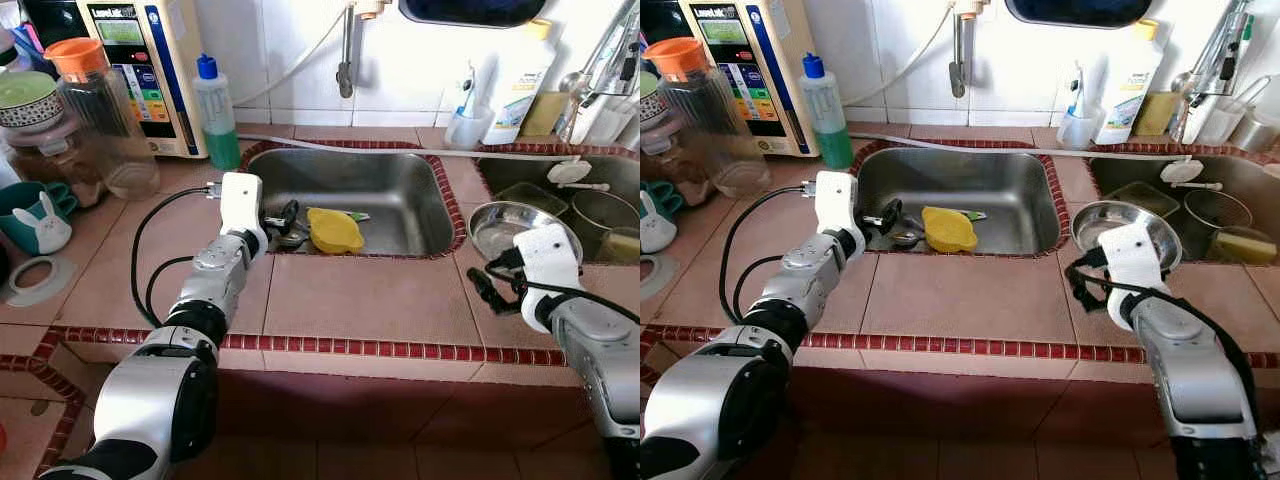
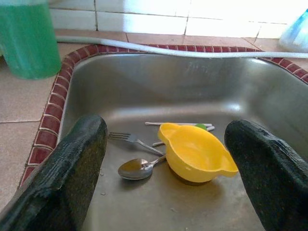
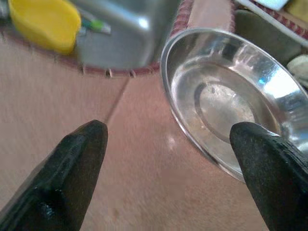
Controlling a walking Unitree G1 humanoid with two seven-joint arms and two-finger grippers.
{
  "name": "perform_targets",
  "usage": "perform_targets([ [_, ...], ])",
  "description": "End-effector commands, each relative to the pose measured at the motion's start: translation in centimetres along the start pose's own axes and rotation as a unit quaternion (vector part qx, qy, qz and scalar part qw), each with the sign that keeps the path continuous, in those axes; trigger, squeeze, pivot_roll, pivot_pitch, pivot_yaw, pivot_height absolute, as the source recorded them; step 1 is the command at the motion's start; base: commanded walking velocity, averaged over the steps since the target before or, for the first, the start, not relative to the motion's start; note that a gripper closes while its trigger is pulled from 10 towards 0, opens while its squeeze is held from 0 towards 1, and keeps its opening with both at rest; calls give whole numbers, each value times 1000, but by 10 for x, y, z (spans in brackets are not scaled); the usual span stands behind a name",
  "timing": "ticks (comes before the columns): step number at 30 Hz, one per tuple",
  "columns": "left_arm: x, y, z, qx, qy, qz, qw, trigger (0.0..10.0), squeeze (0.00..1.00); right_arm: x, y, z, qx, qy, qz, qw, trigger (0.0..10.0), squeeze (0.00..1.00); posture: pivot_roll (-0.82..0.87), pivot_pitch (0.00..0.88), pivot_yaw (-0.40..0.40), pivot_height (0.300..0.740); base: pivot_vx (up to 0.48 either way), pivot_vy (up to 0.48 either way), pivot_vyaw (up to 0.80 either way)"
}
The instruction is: Kitchen organization
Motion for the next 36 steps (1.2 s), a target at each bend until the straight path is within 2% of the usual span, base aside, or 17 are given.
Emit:
perform_targets([
  [1,-1,2,-2,1,0,0,1000,10000,0,1,-6,1,-43,-2,-9,999,10000,0,14,0,50,740,0,0,0],
  [7,0,3,-2,2,-1,0,1000,10000,0,8,-11,-3,-66,18,-6,998,10000,0,17,0,50,740,0,0,0],
  [8,0,3,-3,2,-1,0,1000,10000,0,10,-12,-6,-71,25,-5,997,2902,0,25,0,49,740,0,0,0],
  [9,0,4,-3,2,-1,1,1000,10000,0,11,-13,-7,-70,31,-5,997,2902,0,27,0,48,740,0,0,0],
  [10,0,4,-3,2,0,1,1000,10000,0,12,-14,-9,-70,38,-5,997,0,0,30,0,47,740,0,0,0],
  [19,-1,5,-5,0,2,1,1000,10000,0,16,-12,-20,-65,71,9,995,0,0,31,0,49,740,0,0,0],
  [25,0,6,-4,-2,2,0,1000,10000,0,15,-9,-22,-61,76,17,995,0,0,30,0,50,740,0,0,0],
  [36,0,5,-2,-6,0,-2,1000,10000,0,14,15,-23,-67,76,77,992,0,0,31,0,48,740,0,0,0],
])
Point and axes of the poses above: a point about 5 cm out from each wrist's last joint towards the gripper, its own x axis pointing out of the wrist towards the gripper, its own y axis along the axis of the wrist's last joint, z = x × y, the point moved 3 cm from there along x, pointing out of the wrist towards the gripper, and after that the axes turned 11 degrees about -x, right-handed, at the moved point
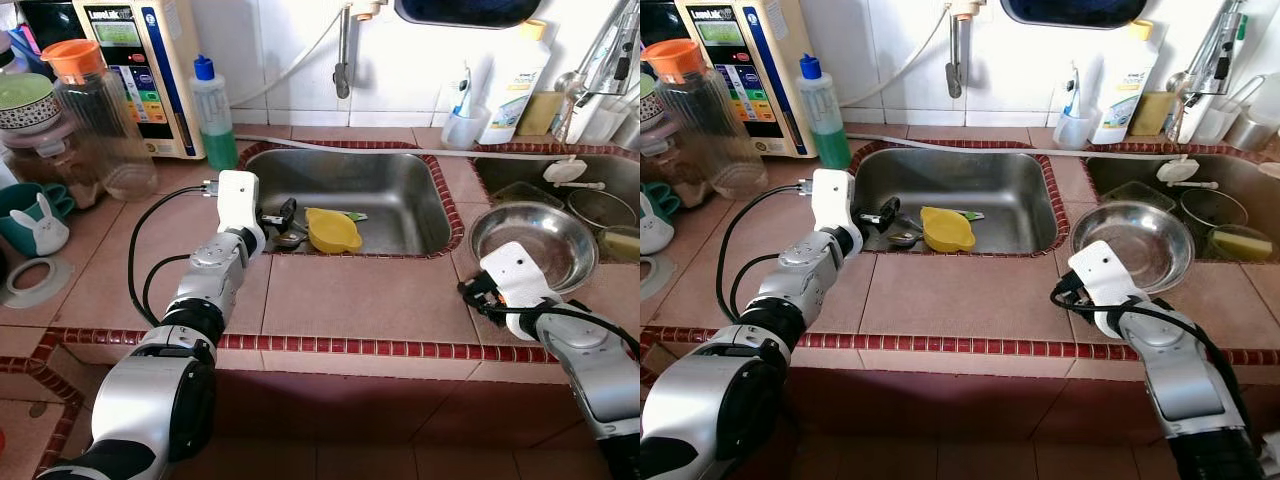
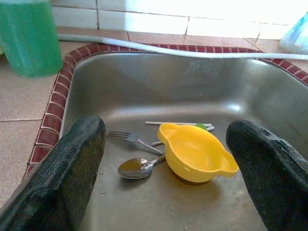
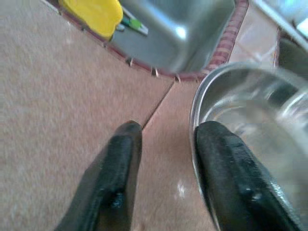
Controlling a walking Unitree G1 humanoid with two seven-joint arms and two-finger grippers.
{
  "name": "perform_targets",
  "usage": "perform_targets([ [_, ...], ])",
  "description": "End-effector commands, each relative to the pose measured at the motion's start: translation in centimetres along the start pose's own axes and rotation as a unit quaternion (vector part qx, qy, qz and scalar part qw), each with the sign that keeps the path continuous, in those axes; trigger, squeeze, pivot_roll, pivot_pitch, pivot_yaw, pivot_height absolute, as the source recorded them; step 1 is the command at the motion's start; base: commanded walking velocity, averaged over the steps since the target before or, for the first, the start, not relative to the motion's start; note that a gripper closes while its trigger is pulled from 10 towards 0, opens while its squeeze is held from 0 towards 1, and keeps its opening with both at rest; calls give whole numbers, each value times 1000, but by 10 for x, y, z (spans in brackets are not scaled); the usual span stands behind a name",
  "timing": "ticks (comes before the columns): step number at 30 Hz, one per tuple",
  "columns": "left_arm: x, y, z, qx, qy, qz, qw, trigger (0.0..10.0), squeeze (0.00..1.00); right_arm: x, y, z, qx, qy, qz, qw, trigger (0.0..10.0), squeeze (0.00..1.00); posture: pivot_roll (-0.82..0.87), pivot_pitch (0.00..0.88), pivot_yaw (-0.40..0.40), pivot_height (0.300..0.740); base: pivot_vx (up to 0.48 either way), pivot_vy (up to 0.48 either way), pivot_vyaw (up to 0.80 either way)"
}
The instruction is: Kitchen organization
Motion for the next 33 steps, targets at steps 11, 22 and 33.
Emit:
perform_targets([
  [11,1,0,3,-1,-6,-5,1000,10000,0,4,28,-11,-12,14,60,998,0,0,30,0,44,740,0,0,0],
  [22,1,1,2,-9,-1,-4,1000,10000,0,6,40,-6,-27,-1,85,996,0,0,32,0,41,740,0,0,0],
  [33,1,1,2,-10,-3,-5,1000,10000,0,4,35,16,-61,-78,62,993,8275,0,30,0,42,740,0,0,0],
])
Point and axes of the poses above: a point about 5 cm out from each wrist's last joint towards the gripper, its own x axis pointing out of the wrist towards the gripper, its own y axis along the axis of the wrist's last joint, z = x × y, the point moved 3 cm from there along x, pointing out of the wrist towards the gripper, and after that the axes turned 11 degrees about -x, right-handed, at the moved point
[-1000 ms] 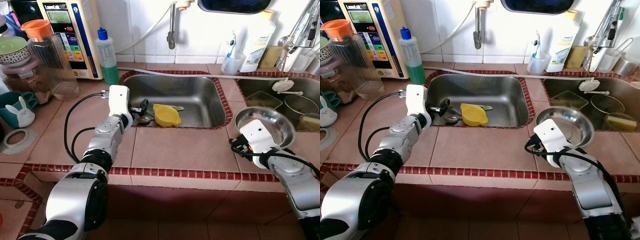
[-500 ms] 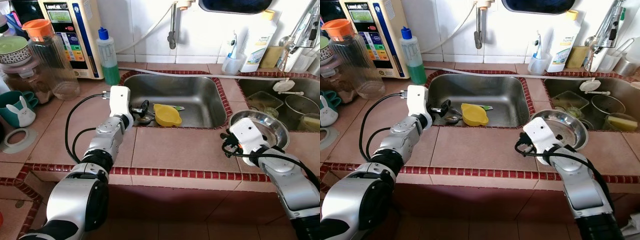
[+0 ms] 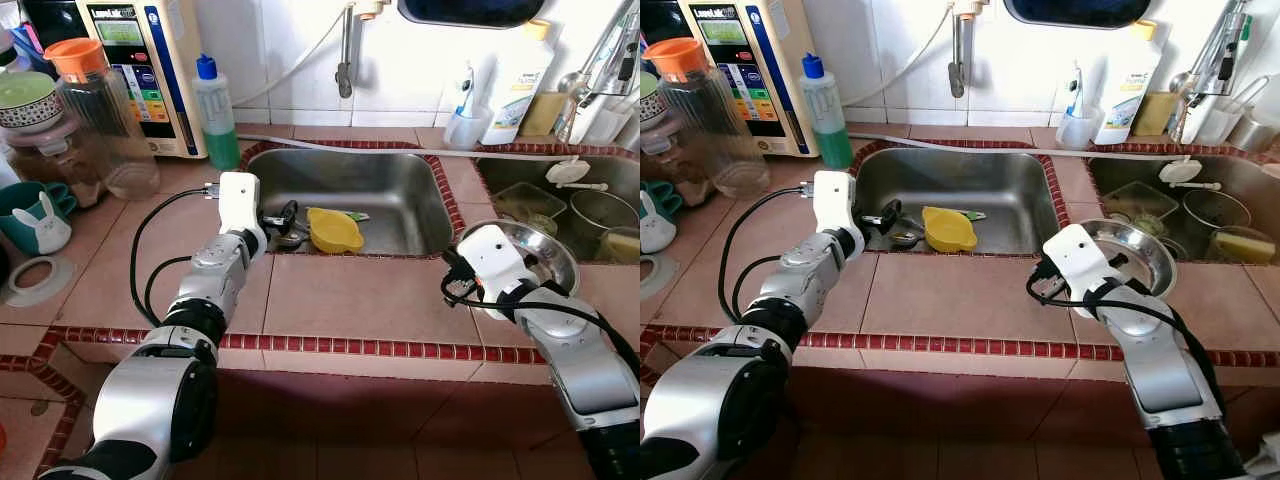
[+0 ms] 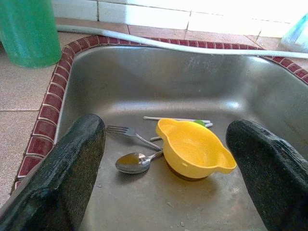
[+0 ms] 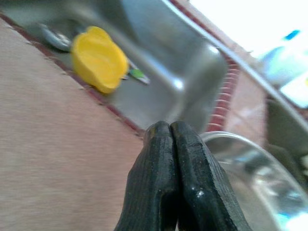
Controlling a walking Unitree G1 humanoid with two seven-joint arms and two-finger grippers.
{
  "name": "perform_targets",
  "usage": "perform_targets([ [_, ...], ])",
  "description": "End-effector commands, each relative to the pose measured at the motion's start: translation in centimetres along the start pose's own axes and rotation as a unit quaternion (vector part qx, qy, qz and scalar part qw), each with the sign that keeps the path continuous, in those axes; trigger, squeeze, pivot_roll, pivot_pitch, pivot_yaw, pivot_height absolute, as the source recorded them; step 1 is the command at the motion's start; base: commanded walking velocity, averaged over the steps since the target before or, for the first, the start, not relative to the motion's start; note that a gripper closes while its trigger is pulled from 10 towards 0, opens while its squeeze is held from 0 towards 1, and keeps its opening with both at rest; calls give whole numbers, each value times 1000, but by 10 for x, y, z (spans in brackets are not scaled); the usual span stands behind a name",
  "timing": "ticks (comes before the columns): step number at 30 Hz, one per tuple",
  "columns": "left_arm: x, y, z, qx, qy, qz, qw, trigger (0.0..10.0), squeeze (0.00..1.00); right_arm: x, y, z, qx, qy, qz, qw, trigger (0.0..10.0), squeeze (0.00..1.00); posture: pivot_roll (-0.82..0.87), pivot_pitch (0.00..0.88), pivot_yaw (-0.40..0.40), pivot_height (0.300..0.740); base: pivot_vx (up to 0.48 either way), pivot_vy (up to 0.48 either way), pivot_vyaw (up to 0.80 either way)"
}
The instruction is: Kitchen organization
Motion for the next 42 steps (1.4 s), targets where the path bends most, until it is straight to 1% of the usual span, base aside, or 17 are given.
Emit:
perform_targets([
  [1,0,3,1,2,-4,3,1000,10000,0,-1,-2,24,-30,-59,-11,998,10000,600,28,0,44,740,0,0,0],
  [2,0,3,1,2,-4,3,1000,10000,0,-1,-2,24,-30,-59,-11,998,10000,600,28,0,44,740,0,0,0],
  [3,0,3,1,2,-4,3,1000,10000,0,-2,-1,28,-34,-72,-9,997,10000,1000,28,0,45,740,0,0,0],
  [4,0,3,1,1,-5,3,1000,10000,0,-5,2,38,-39,-103,-5,994,10000,1000,27,0,48,740,0,0,0],
  [5,0,2,2,1,-5,2,1000,10000,0,-7,3,42,-43,-119,-4,992,10000,1000,25,0,50,740,0,0,0],
  [8,0,2,3,2,-7,1,1000,10000,0,-9,2,45,-61,-136,-14,989,10000,1000,24,0,52,740,0,0,0],
  [11,1,2,4,2,-8,0,1000,10000,0,-9,-1,39,-57,-129,-22,990,10000,1000,23,0,55,740,0,0,0],
  [15,1,3,4,4,-11,-2,1000,10000,0,-12,3,33,-72,-111,-26,991,10000,1000,25,0,64,740,0,0,0],
  [18,0,3,-1,2,-5,-6,1000,10000,0,-15,13,28,-69,-99,-20,992,10000,1000,19,0,74,740,0,0,0],
  [19,-1,4,-7,-7,6,-7,1000,10000,0,-18,18,24,-77,-92,-20,993,10000,1000,21,0,78,740,0,0,0],
  [21,-2,3,-9,-8,8,-7,1000,10000,0,-19,18,22,-80,-89,-21,993,10000,1000,22,0,79,740,0,0,0],
  [25,-2,4,-9,-2,5,-10,1000,10000,0,-22,9,4,-74,-61,-41,995,10000,1000,24,0,88,740,0,0,0],
  [28,-1,5,-8,-1,4,-9,1000,10000,0,-24,-4,-1,-73,-47,-67,994,10000,1000,25,0,89,740,0,0,0],
  [34,-1,5,-6,-3,0,-10,1000,10000,0,-27,-18,-1,-82,-41,-95,991,10000,1000,27,0,88,740,0,0,0],
  [37,-1,3,-6,-3,0,-13,1000,10000,0,-27,-24,2,-100,-46,-106,988,10000,1000,28,0,88,740,0,0,0],
  [41,-4,-12,-9,4,4,-48,999,10000,0,-27,-34,0,-100,-39,-123,987,10000,1000,31,0,88,740,0,0,0],
  [42,-4,-16,-10,5,4,-60,998,10000,0,-27,-36,-2,-101,-36,-126,986,10000,384,32,0,88,740,0,0,0],
])
Point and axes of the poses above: a point about 5 cm out from each wrist's last joint towards the gripper, its own x axis pointing out of the wrist towards the gripper, its own y axis along the axis of the wrist's last joint, z = x × y, the point moved 3 cm from there along x, pointing out of the wrist towards the gripper, and after that the axes turned 11 degrees about -x, right-handed, at the moved point
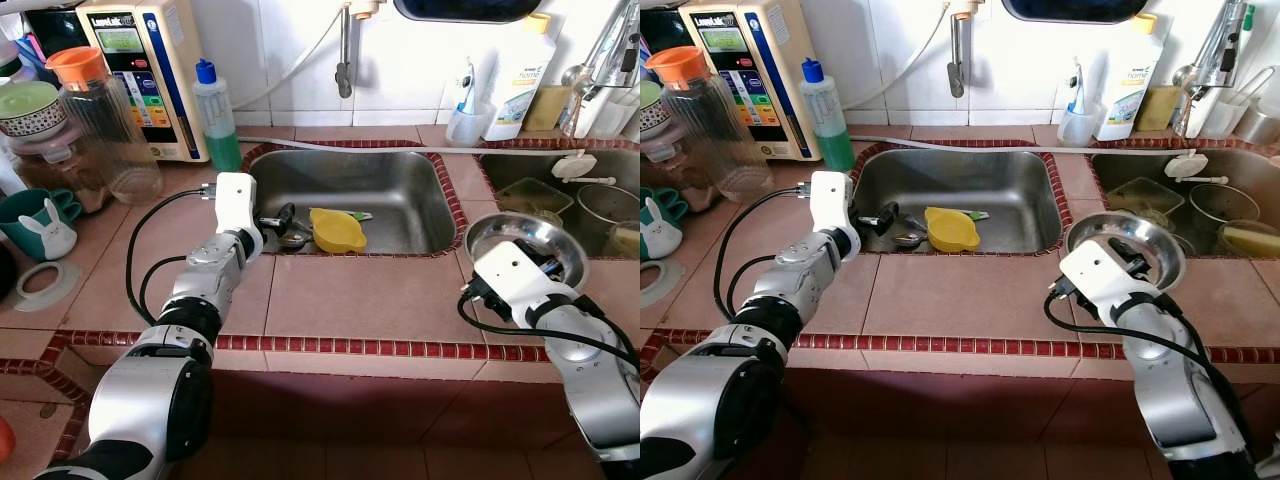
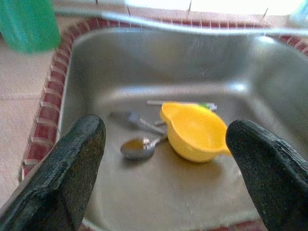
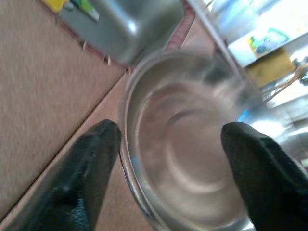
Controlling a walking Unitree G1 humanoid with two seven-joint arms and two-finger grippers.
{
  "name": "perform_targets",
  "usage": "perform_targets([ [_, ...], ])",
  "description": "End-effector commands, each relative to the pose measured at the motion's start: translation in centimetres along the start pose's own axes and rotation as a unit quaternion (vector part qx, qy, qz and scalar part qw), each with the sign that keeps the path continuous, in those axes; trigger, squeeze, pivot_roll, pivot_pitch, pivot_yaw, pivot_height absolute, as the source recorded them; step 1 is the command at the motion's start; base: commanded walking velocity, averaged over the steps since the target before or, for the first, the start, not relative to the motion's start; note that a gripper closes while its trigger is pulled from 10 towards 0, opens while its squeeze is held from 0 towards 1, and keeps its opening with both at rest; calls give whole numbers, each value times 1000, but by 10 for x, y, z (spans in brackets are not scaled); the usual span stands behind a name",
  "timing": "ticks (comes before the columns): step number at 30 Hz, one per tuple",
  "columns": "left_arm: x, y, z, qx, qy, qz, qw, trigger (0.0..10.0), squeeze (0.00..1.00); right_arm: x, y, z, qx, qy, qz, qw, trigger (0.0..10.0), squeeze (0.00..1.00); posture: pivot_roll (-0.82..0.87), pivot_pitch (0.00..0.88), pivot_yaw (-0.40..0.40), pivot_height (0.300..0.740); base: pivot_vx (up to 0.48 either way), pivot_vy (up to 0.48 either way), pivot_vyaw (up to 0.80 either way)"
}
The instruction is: Kitchen organization
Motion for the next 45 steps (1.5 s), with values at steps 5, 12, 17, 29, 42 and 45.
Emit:
perform_targets([
  [5,-2,-19,-1,13,-8,-49,999,10000,0,1,-12,-9,-3,23,-24,999,10000,0,30,0,87,740,0,0,0],
  [12,-3,-27,3,21,-21,-72,997,10000,0,1,-11,-3,15,27,-18,999,10000,0,27,0,82,740,0,0,0],
  [17,-3,-26,4,21,-24,-72,997,10000,0,1,-13,-4,18,29,-20,999,10000,0,28,0,79,740,0,0,0],
  [29,-8,-28,31,49,-142,-110,983,10000,0,-1,-5,7,12,15,-7,1000,10000,0,31,0,78,740,0,0,0],
  [42,-24,19,48,24,-216,-26,976,10000,0,-6,16,37,-16,-56,30,998,10000,0,37,0,80,740,0,0,0],
  [45,-38,13,52,22,-260,-47,964,10000,0,-9,13,40,-23,-59,23,998,10000,0,42,0,83,740,0,0,0],
])
Point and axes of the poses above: a point about 5 cm out from each wrist's last joint towards the gripper, its own x axis pointing out of the wrist towards the gripper, its own y axis along the axis of the wrist's last joint, z = x × y, the point moved 3 cm from there along x, pointing out of the wrist towards the gripper, and after that the axes turned 11 degrees about -x, right-handed, at the moved point
